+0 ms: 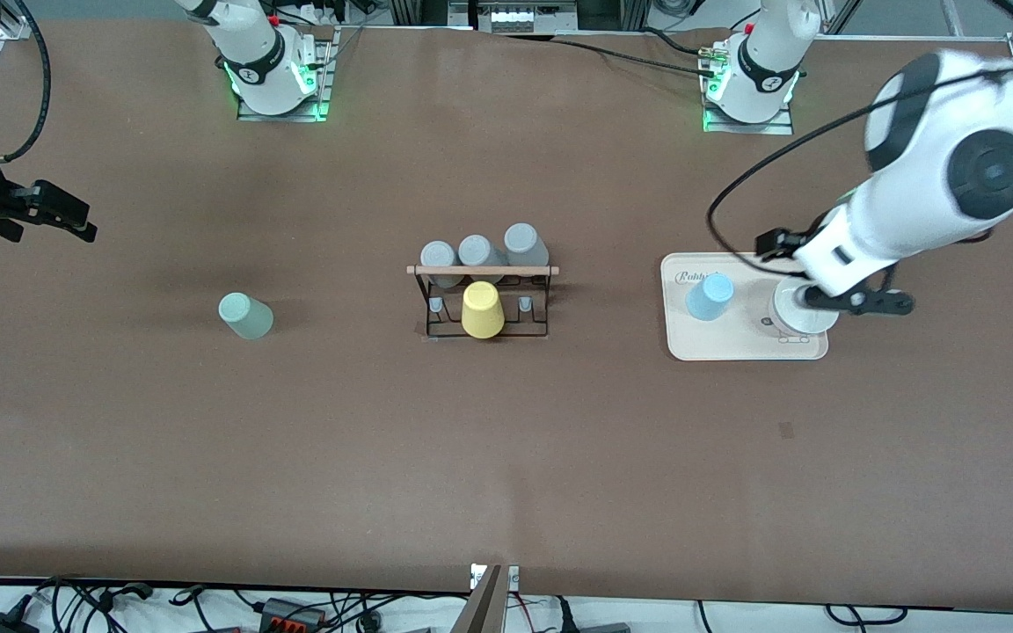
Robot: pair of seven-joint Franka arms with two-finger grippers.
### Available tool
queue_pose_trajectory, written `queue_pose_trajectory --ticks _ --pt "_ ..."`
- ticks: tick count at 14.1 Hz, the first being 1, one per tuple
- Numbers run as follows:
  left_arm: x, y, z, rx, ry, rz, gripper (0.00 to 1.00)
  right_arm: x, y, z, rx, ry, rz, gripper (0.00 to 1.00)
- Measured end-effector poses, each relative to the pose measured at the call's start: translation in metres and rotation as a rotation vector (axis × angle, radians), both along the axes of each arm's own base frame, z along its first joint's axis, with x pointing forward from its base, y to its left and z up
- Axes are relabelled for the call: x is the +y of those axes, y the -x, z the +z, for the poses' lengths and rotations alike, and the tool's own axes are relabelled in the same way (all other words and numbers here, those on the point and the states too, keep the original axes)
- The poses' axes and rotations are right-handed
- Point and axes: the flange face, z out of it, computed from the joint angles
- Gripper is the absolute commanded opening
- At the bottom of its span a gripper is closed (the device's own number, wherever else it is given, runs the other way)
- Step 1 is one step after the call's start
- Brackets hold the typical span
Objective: Hang scattered cups on rack with three cups
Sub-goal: 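Reach the left gripper down to the light blue cup on the tray, then grasp the light blue cup with the left gripper while the right gripper lifts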
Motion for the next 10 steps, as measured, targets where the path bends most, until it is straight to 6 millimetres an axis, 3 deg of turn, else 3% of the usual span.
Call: queue_pose_trajectory --ticks 5,8,10 --pt "-0.006 0.014 -0.087 -0.113 0.029 0.018 1.00 0.001 -0.002 -0.006 0.011 0.000 0.001 1.00" --pt "-0.004 0.039 -0.137 -0.152 0.037 0.040 1.00 0.001 -0.003 -0.008 0.014 0.000 0.002 1.00" --pt "-0.004 0.054 -0.159 -0.167 0.042 0.044 1.00 0.001 -0.004 -0.007 0.004 0.000 0.002 1.00"
